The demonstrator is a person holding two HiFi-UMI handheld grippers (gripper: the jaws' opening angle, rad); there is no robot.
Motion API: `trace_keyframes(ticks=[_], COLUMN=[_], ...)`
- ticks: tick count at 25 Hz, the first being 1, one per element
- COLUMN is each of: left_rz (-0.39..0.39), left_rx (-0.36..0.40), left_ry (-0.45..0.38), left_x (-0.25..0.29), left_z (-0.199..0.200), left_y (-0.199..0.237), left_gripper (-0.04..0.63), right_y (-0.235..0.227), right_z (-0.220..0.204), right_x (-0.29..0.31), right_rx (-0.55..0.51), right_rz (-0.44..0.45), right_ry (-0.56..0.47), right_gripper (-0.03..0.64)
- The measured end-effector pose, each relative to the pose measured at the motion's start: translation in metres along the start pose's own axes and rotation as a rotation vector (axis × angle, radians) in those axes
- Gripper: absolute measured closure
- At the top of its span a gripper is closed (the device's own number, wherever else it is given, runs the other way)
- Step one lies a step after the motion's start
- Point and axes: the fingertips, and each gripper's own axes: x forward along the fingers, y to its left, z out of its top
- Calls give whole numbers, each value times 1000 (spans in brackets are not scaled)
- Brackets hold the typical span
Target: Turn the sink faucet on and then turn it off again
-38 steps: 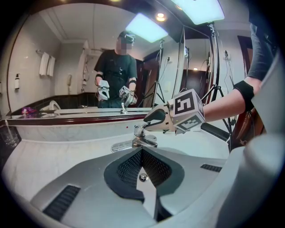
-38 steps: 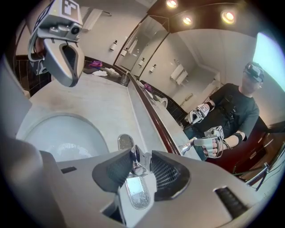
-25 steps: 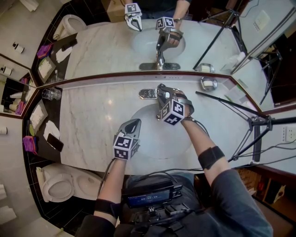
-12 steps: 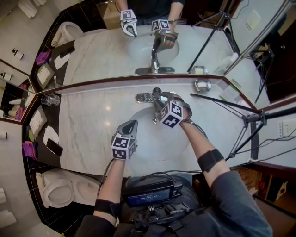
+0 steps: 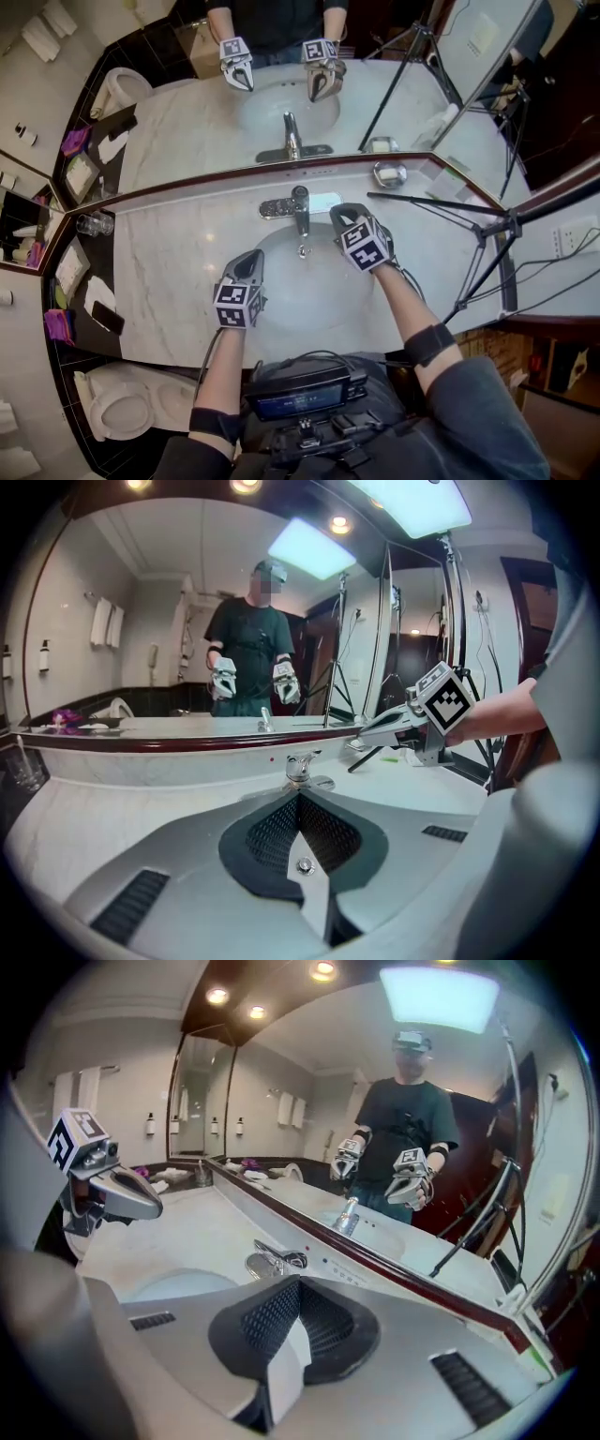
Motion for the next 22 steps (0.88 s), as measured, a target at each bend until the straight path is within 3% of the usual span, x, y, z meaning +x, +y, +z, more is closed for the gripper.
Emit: trace_keyframes(ticks=[12, 16, 22], left_rz=[4, -4, 4], left_rx=[-13, 5, 2], left_ry=[-29, -38, -44], left_x=[-3, -5, -6], left_z=[3, 6, 6], left_y=[-6, -9, -11], left_gripper=[595, 595, 595], right_y=[2, 8, 9], right_z=[-65, -79, -86], right_x=[-66, -79, -84], right_rx=[467, 538, 527], right_rz=[-13, -26, -49], right_ry=[-138, -161, -162], right_gripper=[598, 598, 598])
